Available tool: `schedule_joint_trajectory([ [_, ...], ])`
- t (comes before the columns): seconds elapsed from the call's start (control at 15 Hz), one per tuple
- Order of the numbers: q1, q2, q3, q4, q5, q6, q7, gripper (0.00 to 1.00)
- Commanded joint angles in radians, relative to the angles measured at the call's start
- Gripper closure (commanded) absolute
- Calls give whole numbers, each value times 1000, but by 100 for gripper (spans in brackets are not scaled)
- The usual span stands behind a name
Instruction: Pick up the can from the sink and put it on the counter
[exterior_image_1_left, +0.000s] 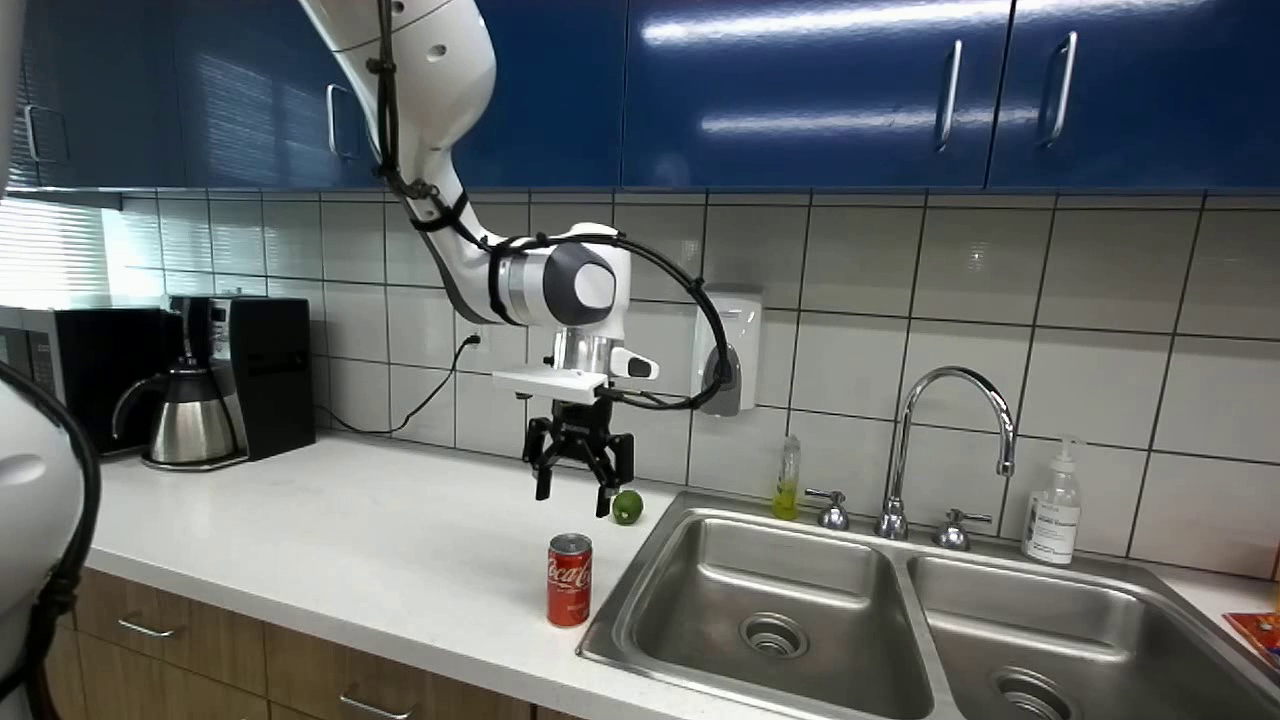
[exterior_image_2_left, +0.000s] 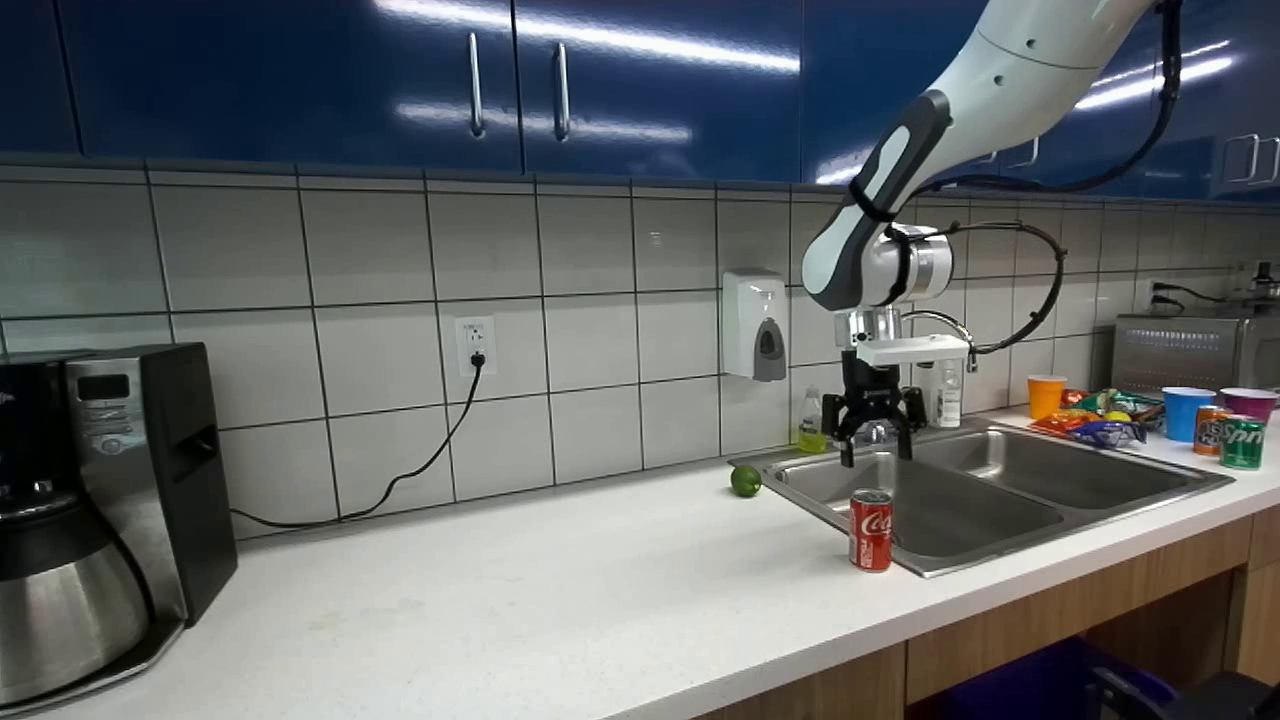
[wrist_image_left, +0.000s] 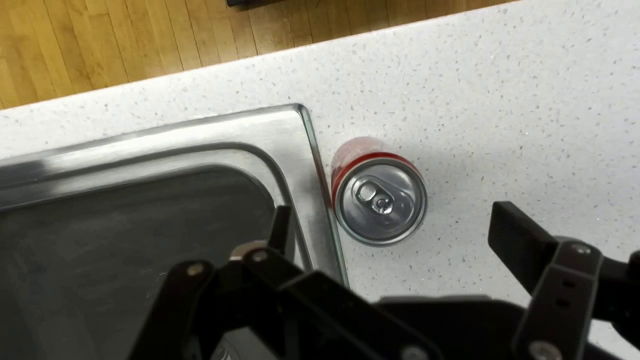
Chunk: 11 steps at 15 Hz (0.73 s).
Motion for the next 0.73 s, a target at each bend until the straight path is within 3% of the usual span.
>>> schedule_joint_trajectory([
  [0.0, -9, -108, -4, -51, -14, -74, -6, 0],
  [0.4, -16, -195, -24, -75, -29, -202, 2, 0],
  [0.47, -10, -141, -20, -49, -2, -155, 0, 0],
  [0.67, -12, -166, -25, -59, -5, -181, 0, 0],
])
